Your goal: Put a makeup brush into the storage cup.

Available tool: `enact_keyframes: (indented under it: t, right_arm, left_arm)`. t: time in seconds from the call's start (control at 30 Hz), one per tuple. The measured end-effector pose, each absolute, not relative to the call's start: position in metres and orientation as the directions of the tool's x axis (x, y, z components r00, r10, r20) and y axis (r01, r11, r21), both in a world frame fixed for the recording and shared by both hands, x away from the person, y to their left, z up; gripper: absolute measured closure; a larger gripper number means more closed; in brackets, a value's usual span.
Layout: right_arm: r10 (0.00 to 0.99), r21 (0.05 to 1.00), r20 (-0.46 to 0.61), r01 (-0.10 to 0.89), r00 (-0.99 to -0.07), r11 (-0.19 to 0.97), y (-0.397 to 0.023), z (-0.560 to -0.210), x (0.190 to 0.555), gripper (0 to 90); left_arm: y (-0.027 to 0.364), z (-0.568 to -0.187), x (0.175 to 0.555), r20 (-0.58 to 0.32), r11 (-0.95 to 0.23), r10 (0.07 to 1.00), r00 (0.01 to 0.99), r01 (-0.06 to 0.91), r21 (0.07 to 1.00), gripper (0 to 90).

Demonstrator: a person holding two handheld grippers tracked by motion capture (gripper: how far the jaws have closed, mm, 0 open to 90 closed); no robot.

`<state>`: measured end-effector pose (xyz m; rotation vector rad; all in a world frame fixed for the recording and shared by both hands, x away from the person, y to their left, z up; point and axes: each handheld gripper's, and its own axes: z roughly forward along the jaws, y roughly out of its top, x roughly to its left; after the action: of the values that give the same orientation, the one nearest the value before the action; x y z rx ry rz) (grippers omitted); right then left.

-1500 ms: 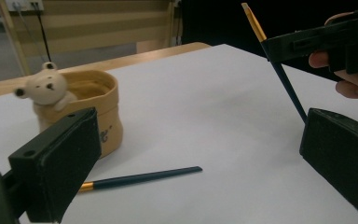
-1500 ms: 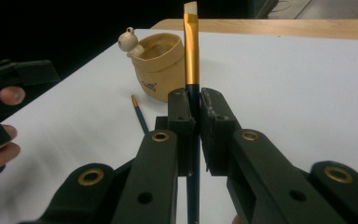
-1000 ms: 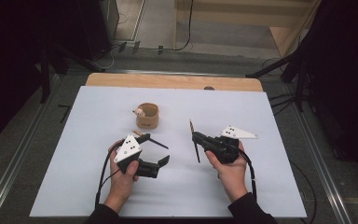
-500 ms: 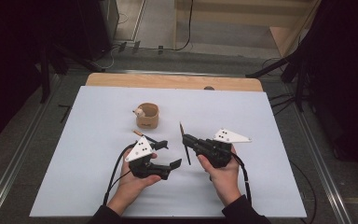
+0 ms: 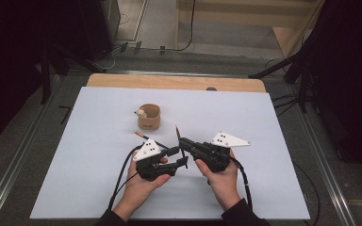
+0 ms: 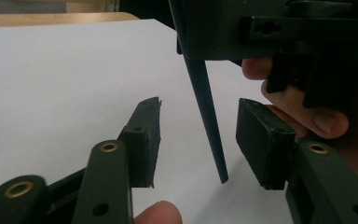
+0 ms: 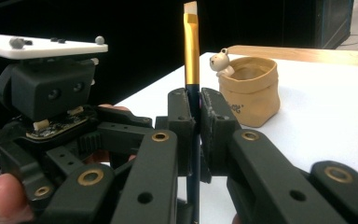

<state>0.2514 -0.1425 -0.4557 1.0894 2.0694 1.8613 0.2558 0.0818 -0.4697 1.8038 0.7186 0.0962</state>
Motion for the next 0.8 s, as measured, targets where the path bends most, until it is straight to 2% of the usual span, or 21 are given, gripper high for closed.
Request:
enact_keyframes:
  t: [0.2,0.43,0.6,0.7,0.73,0.8]
  right_arm:
    - [0.594,0.917,0.338,0.397,-0.73,-0.034,-0.1391,-0.4555,0.2497,84.8]
    - [0.585,0.918,0.34,0.394,-0.737,-0.037,-0.1349,-0.4551,0.2472,84.8]
    - [0.587,0.919,0.335,0.392,-0.737,-0.032,-0.1336,-0.4555,0.2465,84.7]
    - [0.589,0.922,0.327,0.387,-0.74,-0.026,-0.1331,-0.4551,0.2456,84.5]
    - [0.589,0.921,0.329,0.389,-0.739,-0.026,-0.1333,-0.4545,0.2453,83.3]
    - [0.585,0.911,0.361,0.408,-0.726,-0.056,-0.1336,-0.4529,0.2455,70.9]
  left_arm:
    - [0.0786,-0.4674,0.2536,-0.279,-0.186,0.527,0.803,0.429,0.884,61.5]
    - [0.0799,-0.4671,0.2559,-0.321,-0.162,0.523,0.789,0.462,0.872,69.2]
    - [0.0803,-0.4677,0.2563,-0.327,-0.171,0.518,0.791,0.47,0.866,81.1]
    - [0.0821,-0.4676,0.2578,-0.341,-0.168,0.519,0.784,0.485,0.858,84.2]
    - [0.0826,-0.4672,0.2576,-0.335,-0.169,0.522,0.784,0.48,0.861,84.4]
    - [0.0832,-0.4667,0.2574,-0.323,-0.177,0.527,0.786,0.473,0.863,84.6]
